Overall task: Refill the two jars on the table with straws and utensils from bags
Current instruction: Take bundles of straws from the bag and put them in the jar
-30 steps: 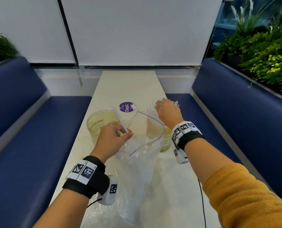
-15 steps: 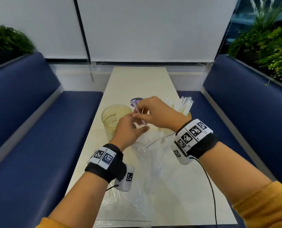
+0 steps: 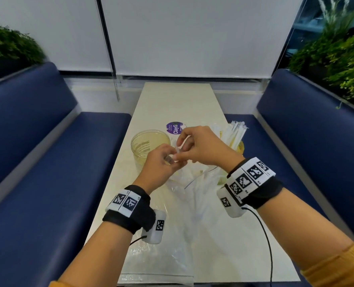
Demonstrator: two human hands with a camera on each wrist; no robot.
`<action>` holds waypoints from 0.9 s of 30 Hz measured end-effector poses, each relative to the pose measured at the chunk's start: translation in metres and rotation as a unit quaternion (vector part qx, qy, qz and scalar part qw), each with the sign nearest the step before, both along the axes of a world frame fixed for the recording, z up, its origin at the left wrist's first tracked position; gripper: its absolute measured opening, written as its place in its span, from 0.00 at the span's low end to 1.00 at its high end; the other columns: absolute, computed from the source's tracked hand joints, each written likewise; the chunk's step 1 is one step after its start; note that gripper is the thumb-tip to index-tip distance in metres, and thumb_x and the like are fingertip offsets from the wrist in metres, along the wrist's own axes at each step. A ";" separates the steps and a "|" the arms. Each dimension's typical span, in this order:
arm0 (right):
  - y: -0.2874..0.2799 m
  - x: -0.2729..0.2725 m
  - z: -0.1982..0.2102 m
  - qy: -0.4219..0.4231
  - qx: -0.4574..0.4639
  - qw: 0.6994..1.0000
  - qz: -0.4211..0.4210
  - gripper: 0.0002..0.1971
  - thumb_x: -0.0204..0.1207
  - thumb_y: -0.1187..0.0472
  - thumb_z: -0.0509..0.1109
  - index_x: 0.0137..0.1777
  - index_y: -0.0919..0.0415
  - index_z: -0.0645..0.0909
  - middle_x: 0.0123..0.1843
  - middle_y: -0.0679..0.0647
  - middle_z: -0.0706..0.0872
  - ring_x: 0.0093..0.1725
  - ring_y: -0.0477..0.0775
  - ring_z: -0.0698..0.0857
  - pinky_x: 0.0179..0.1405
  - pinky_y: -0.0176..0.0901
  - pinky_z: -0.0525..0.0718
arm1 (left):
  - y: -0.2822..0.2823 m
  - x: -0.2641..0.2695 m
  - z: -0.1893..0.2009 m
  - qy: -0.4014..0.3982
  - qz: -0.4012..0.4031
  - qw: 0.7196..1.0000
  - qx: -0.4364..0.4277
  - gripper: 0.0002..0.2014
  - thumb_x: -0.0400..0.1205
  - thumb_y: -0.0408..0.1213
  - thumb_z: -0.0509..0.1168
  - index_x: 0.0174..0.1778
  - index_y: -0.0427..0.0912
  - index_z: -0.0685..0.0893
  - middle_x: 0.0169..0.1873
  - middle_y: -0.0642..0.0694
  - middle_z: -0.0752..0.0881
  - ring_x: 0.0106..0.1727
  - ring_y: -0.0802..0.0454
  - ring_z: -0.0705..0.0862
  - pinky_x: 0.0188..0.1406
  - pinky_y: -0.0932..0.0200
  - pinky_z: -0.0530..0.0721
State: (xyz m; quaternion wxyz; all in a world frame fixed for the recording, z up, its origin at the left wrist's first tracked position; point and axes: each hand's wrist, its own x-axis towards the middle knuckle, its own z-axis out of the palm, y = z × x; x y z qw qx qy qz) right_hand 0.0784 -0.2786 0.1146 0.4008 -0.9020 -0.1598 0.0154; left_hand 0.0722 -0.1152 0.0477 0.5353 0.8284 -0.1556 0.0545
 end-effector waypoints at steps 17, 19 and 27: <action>0.017 0.010 -0.042 0.218 -0.388 0.888 0.118 0.47 0.70 0.54 0.83 0.82 0.57 0.58 0.72 0.53 0.78 0.67 0.60 0.81 0.70 0.58 0.79 | 0.014 0.002 -0.006 0.033 -0.006 0.998 -0.062 0.21 0.82 0.20 0.60 0.63 0.42 0.89 0.55 0.50 0.85 0.56 0.61 0.83 0.48 0.68 0.80; 0.015 0.012 -0.042 0.250 -0.350 0.894 0.123 0.51 0.70 0.56 0.83 0.84 0.57 0.51 0.73 0.53 0.77 0.69 0.59 0.80 0.72 0.57 0.78 | 0.016 0.002 -0.008 0.036 -0.008 0.997 -0.068 0.21 0.83 0.21 0.58 0.64 0.43 0.89 0.56 0.50 0.85 0.56 0.57 0.83 0.49 0.65 0.81; 0.019 0.010 -0.048 0.226 -0.349 0.900 0.132 0.41 0.73 0.59 0.81 0.80 0.63 0.61 0.74 0.61 0.77 0.64 0.59 0.79 0.65 0.49 0.78 | 0.020 0.004 -0.016 0.023 0.007 0.998 -0.061 0.22 0.84 0.21 0.57 0.65 0.44 0.88 0.57 0.50 0.84 0.55 0.50 0.86 0.51 0.74 0.80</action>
